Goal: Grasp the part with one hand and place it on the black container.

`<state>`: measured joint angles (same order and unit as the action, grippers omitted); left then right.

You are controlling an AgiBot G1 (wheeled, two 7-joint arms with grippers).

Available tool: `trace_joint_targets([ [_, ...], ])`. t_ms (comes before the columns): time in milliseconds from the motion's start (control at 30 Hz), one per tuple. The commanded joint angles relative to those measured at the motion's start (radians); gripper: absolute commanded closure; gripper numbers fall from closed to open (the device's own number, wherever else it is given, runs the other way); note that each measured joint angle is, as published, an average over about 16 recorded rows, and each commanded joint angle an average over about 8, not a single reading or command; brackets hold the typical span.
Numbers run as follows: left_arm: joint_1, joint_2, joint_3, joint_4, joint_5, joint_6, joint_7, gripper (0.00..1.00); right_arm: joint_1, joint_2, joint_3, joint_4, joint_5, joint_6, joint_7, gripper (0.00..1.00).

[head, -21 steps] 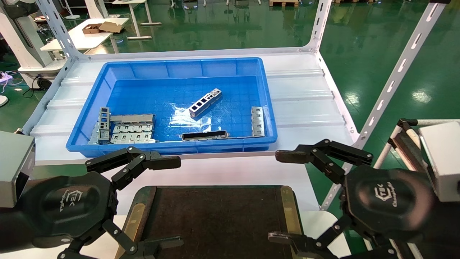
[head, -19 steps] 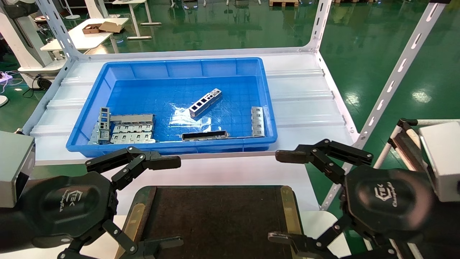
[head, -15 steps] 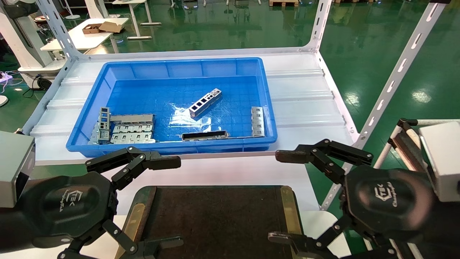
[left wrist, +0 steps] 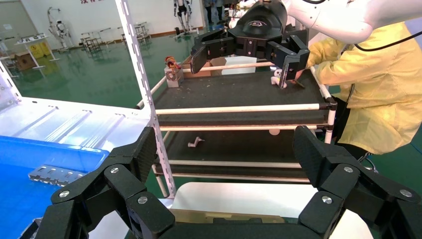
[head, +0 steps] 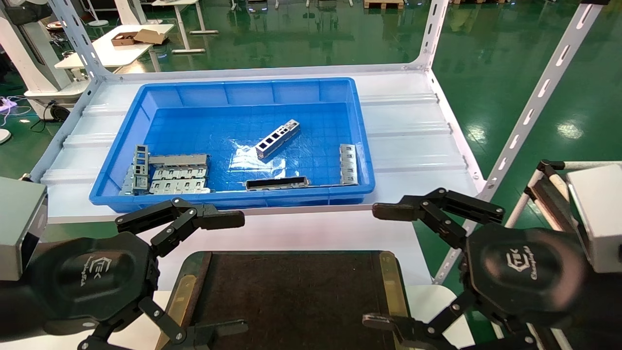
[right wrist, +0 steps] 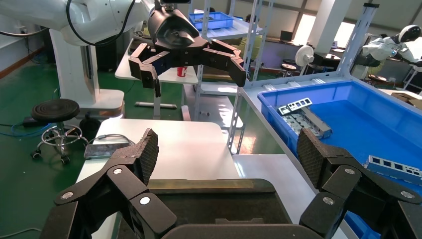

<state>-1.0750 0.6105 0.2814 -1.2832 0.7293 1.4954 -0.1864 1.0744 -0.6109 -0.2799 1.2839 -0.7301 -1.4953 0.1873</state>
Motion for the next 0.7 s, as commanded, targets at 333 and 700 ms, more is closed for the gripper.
trace_joint_targets([
  [333,-0.001,0.0,0.001,0.001,0.004,-0.003,0.0,0.0,0.0,0.0,0.0,0.0,0.0,0.0,0.0,0.0],
  [700,-0.009,0.035,0.012,0.013,0.044,-0.061,0.01,0.0,0.001,0.0,-0.001,-0.001,0.001,0.0,-0.001,0.0],
])
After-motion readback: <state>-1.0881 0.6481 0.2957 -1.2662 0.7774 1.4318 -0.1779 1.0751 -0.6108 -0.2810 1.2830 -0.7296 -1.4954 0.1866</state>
